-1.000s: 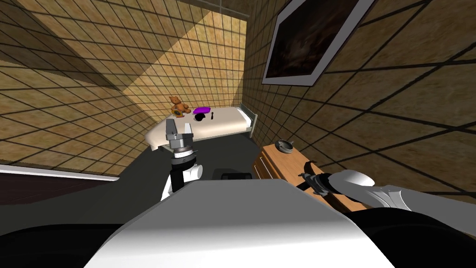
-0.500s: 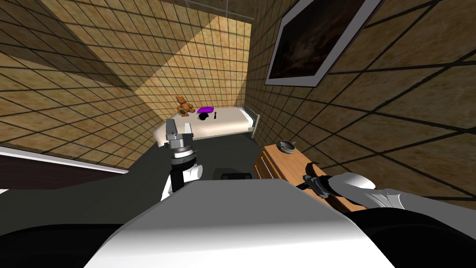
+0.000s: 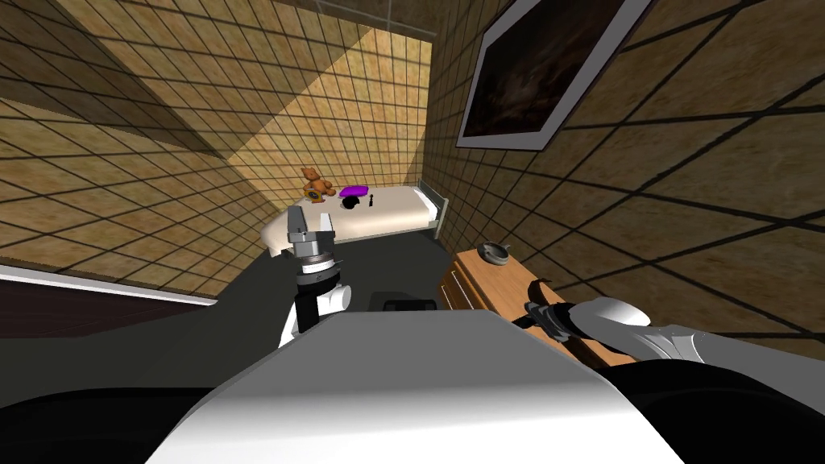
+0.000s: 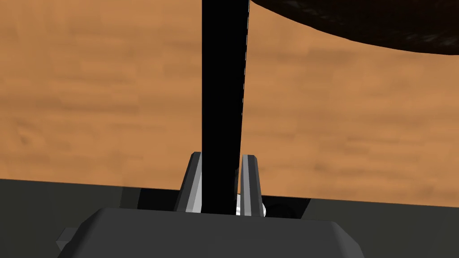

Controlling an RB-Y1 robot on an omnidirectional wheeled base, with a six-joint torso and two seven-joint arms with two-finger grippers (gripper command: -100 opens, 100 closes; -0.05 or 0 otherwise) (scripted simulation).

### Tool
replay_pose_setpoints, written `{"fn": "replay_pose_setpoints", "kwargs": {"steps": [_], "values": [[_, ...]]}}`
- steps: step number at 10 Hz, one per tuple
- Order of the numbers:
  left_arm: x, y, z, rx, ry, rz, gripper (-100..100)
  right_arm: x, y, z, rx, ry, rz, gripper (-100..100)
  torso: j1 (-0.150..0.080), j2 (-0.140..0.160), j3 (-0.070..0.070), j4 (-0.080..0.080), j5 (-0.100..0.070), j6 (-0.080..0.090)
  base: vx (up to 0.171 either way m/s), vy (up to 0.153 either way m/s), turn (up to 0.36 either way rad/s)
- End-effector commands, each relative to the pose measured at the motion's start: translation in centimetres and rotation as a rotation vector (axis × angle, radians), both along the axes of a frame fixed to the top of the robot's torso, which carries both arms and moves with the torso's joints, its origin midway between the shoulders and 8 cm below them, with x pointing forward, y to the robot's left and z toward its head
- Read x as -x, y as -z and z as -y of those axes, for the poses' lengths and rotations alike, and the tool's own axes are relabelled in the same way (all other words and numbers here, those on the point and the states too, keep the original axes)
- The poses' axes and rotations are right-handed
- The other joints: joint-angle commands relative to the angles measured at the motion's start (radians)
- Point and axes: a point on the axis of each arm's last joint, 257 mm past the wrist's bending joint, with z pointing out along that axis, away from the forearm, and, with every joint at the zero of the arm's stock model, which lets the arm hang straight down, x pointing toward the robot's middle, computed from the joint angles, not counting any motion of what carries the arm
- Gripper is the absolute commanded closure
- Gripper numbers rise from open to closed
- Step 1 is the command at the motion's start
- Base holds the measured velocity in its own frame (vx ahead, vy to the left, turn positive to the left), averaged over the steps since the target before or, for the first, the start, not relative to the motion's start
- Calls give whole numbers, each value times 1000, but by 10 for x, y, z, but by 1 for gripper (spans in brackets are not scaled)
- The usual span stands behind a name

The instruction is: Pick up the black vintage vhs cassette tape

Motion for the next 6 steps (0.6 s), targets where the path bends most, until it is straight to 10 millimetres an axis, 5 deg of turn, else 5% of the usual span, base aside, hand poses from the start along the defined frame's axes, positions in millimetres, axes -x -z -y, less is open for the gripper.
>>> {"fn": "replay_pose_setpoints", "kwargs": {"steps": [1,5,6], "values": [[0,0,0,0,0,0,0,-7,-7,-4,0,-30,2,100,0,0,0,0,0,0,88,-4,-286],[0,0,0,0,0,0,0,-15,-17,-10,0,-71,1,100,1,-2,-2,-1,2,1,68,3,-135],[0,0,0,0,0,0,0,-16,-18,-10,-1,-73,2,0,1,-1,-1,-1,2,0,5,2,8]]}}
